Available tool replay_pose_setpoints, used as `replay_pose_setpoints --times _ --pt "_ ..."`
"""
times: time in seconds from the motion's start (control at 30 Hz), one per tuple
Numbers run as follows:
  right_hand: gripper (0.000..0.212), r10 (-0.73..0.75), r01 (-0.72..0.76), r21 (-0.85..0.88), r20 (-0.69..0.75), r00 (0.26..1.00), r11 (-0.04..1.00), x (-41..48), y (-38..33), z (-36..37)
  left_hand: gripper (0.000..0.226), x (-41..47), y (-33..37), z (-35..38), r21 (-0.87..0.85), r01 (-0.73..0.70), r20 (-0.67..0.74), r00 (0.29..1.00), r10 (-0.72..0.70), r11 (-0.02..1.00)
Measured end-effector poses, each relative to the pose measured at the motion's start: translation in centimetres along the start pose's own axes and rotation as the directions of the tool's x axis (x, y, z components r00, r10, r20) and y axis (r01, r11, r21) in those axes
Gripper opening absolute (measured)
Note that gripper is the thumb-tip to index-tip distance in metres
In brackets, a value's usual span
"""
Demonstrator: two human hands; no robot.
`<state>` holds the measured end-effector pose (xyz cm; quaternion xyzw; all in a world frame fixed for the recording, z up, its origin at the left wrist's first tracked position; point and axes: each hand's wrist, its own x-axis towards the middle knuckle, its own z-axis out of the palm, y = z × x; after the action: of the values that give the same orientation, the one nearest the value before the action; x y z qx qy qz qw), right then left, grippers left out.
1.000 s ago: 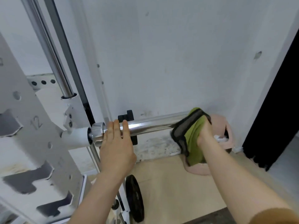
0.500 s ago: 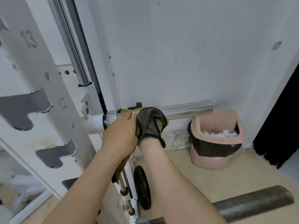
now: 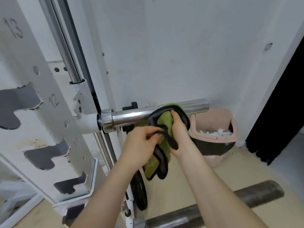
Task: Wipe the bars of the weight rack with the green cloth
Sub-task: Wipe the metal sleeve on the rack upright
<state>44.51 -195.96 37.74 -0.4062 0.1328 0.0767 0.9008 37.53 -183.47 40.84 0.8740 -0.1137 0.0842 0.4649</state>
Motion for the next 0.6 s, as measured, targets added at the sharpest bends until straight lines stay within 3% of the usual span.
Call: replay_pose_setpoints --times 0.07,0.13,0.17,0.2,0.23,0.3,0.37,0.4,0.43,0.47,0.53,0.6 --pt "0.049 0.035 -0.028 -0.192 0.031 0.999 0.981 -0.2 -0.5 -1.6 0.022 -0.5 0.0 -0.2 -0.331 0.092 0.039 0.996 -0.084 0.939" --pt "0.049 0.061 -0.036 -0.392 0.051 0.997 0.919 -0.6 -1.7 -3.5 0.017 -0.3 0.3 -1.3 -0.595 0.142 0.011 0.986 -0.169 0.791" --pt "0.049 0.074 -0.037 -0.507 0.053 0.996 0.861 -1.0 -2.5 -4.3 0.017 -0.2 0.7 -1.8 -0.613 0.115 -0.026 0.986 -0.165 0.782" --pt "0.050 0.080 -0.038 -0.638 0.037 0.996 0.769 -1.7 -3.3 -4.8 0.019 0.1 0.7 -2.3 -0.521 0.063 -0.080 0.989 -0.121 0.852" --pt "0.053 0.068 -0.043 -0.782 -0.001 0.998 0.622 -2.4 -4.2 -5.2 0.023 0.3 0.8 -2.6 -0.401 0.009 -0.119 0.991 -0.062 0.916" --pt "0.063 -0.004 -0.114 -0.984 -0.116 0.993 0.138 -4.0 -6.4 -5.5 0.028 1.0 0.8 -3.0 -0.232 -0.089 -0.151 0.987 0.054 0.969" --pt "0.066 -0.161 -0.133 -0.907 -0.074 0.984 -0.398 -5.5 -8.6 -5.3 0.026 1.8 0.8 -3.1 -0.050 -0.193 -0.104 0.977 0.187 0.980" --pt "0.059 -0.236 -0.082 -0.844 0.054 0.970 -0.531 -6.1 -9.3 -5.0 0.023 2.0 0.9 -2.9 0.055 -0.239 -0.045 0.969 0.241 0.969" --pt "0.049 -0.282 0.031 -0.853 0.206 0.937 -0.521 -6.8 -9.6 -4.3 0.022 2.2 1.2 -2.8 0.113 -0.267 0.013 0.964 0.267 0.957" --pt "0.041 -0.281 0.199 -0.889 0.333 0.900 -0.413 -7.1 -9.4 -3.4 0.023 2.3 1.6 -2.5 0.107 -0.286 0.051 0.958 0.282 0.952" --pt "0.038 -0.142 0.490 -0.872 0.485 0.863 -0.005 -7.2 -7.8 -1.3 0.021 2.3 2.2 -2.1 0.114 -0.317 0.069 0.948 0.311 0.942" --pt "0.022 -0.016 0.523 -0.788 0.548 0.836 0.325 -6.3 -5.6 -0.8 0.013 2.3 2.6 -2.1 0.247 -0.337 0.046 0.941 0.336 0.909"
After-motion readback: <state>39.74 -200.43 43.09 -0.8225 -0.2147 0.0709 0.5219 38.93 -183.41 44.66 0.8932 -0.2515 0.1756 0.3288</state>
